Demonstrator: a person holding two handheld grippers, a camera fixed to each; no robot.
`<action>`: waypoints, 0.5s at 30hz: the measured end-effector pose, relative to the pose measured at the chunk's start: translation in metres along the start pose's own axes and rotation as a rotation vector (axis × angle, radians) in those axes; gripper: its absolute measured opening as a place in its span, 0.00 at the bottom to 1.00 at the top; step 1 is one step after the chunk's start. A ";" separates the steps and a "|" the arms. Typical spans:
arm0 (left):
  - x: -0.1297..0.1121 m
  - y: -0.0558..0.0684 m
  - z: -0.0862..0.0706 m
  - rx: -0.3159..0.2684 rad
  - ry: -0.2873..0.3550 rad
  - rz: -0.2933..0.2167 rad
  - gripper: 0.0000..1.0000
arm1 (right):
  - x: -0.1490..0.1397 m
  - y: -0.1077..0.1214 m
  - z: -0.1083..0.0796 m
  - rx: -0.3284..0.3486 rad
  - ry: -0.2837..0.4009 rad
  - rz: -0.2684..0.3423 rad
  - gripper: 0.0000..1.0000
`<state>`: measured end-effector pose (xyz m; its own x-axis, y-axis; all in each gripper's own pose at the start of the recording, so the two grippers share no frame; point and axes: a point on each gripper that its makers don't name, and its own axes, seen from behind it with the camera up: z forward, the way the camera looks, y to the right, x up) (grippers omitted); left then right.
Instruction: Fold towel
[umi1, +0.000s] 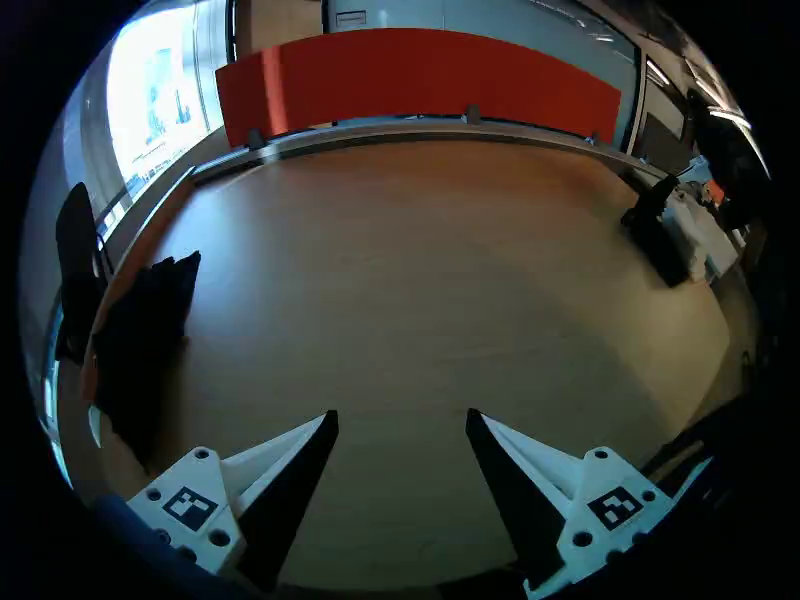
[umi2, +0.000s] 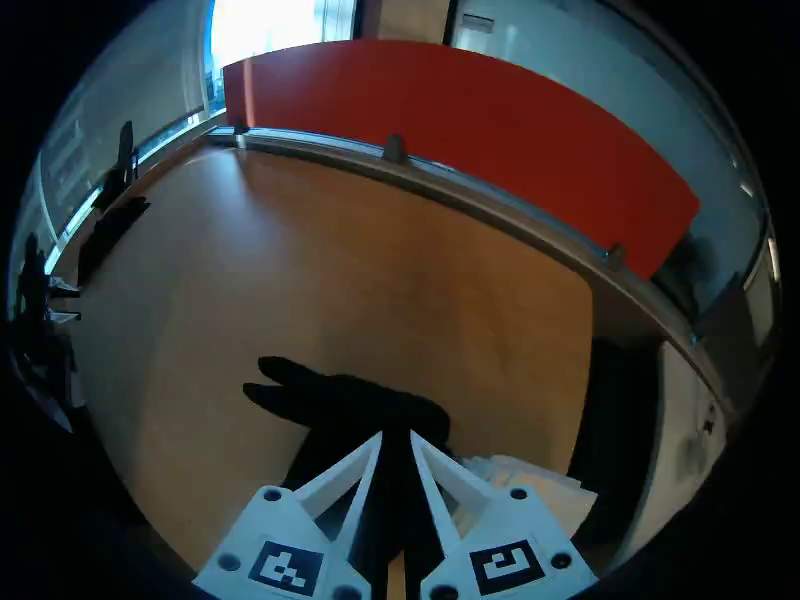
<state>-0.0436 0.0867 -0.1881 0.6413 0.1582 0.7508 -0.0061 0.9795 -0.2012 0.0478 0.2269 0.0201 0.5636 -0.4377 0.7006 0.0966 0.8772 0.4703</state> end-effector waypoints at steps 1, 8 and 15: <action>0.000 0.000 0.000 0.000 0.000 0.001 0.95 | -0.003 0.000 -0.001 -0.002 -0.003 0.002 0.04; -0.002 0.000 0.000 0.001 -0.003 -0.002 0.95 | -0.031 0.000 -0.007 -0.019 -0.029 0.028 0.04; -0.002 -0.002 0.001 0.000 -0.005 0.005 0.95 | -0.061 -0.009 -0.006 -0.016 -0.054 0.078 0.04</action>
<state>-0.0461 0.0844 -0.1886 0.6375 0.1641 0.7528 -0.0099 0.9787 -0.2050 0.0173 0.2467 -0.0301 0.5250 -0.3779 0.7626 0.0675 0.9117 0.4053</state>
